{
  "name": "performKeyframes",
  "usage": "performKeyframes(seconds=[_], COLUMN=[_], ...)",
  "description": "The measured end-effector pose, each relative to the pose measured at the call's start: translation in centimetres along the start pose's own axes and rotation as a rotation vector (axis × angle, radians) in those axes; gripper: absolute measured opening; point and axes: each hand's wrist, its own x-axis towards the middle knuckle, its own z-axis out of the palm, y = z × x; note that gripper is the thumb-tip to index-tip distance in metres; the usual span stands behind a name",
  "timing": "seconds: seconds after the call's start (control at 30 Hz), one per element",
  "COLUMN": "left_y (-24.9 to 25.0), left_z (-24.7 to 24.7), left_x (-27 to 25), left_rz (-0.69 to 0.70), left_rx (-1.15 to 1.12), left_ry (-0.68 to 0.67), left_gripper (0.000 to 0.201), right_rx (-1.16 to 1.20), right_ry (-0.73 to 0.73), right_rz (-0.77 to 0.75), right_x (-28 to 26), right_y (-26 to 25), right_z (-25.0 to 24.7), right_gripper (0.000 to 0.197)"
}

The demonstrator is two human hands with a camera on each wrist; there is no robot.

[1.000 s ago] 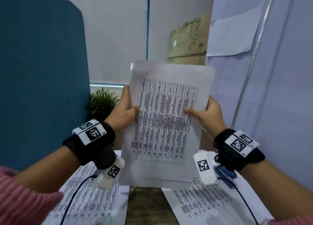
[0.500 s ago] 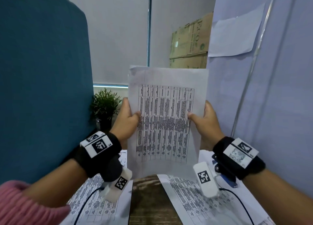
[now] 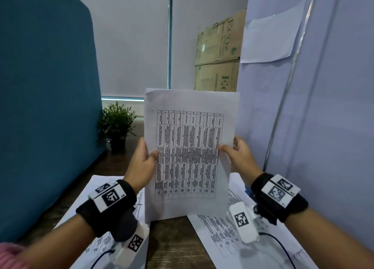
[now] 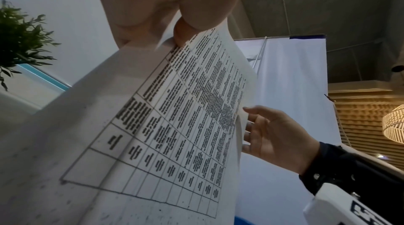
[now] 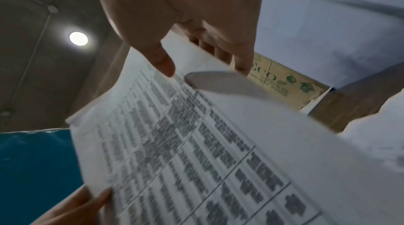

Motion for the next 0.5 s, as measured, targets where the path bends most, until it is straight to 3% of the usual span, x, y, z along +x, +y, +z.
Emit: performKeyframes(seconds=[0.07, 0.13, 0.23, 0.4, 0.5], left_y=[-0.1, -0.2, -0.3, -0.8, -0.9], left_z=[0.0, 0.0, 0.1, 0.1, 0.0], left_x=[-0.1, -0.2, -0.1, 0.1, 0.2], left_rz=[0.005, 0.002, 0.000, 0.002, 0.002], left_rx=[-0.032, -0.054, -0.061, -0.051, -0.054], left_ry=[-0.003, -0.005, 0.003, 0.011, 0.007], left_gripper=[0.034, 0.032, 0.029, 0.030, 0.031], right_rx=[-0.013, -0.239, -0.588, -0.968, -1.220], right_ry=[0.038, 0.114, 0.136, 0.019, -0.162], right_rz=[0.036, 0.005, 0.036, 0.243, 0.347], right_x=[0.9, 1.8, 2.7, 3.4, 3.5], right_y=[0.3, 0.9, 2.5, 5.8, 7.1], right_z=[-1.1, -2.7, -5.0, -7.5, -7.9], right_gripper=[0.013, 0.008, 0.019, 0.025, 0.017])
